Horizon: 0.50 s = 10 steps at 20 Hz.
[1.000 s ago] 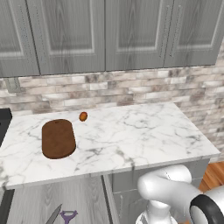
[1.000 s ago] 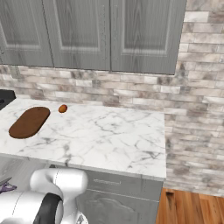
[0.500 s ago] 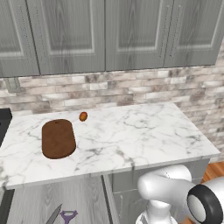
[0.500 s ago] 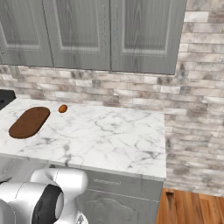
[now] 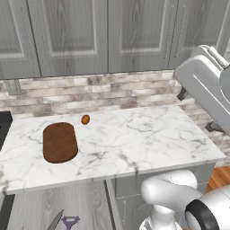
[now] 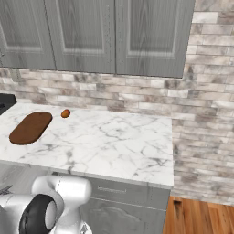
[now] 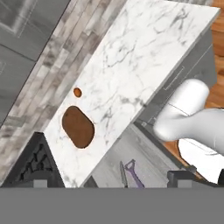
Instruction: Open the drawer on the left and place the cutting tools on the cutting board.
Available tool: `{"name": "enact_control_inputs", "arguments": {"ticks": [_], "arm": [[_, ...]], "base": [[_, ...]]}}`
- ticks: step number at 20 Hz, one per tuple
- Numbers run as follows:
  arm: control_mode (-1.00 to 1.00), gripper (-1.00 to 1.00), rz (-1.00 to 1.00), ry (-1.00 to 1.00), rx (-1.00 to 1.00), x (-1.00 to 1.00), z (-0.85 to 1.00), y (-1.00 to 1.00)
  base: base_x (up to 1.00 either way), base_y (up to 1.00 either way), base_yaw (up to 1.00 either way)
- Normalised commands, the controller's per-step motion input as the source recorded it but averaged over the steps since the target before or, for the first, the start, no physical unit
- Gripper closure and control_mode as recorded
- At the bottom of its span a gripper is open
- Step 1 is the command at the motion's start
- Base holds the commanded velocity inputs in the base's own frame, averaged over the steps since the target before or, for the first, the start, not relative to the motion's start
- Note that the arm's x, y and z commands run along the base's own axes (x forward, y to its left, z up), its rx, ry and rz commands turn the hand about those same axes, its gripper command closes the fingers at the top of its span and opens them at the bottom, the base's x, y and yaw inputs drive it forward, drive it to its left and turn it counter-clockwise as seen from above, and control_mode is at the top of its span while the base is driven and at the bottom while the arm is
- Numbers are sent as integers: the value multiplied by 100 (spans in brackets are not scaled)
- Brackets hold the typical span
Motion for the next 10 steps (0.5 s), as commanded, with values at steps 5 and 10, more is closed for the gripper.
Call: {"name": "enact_control_inputs", "arguments": {"ticks": [5,10], "arm": [[-100,-100,25,0,-1,56,-57,21],[-100,-100,35,3,-6,15,-38,7]], "base": [[0,0,0],[0,0,0]]}}
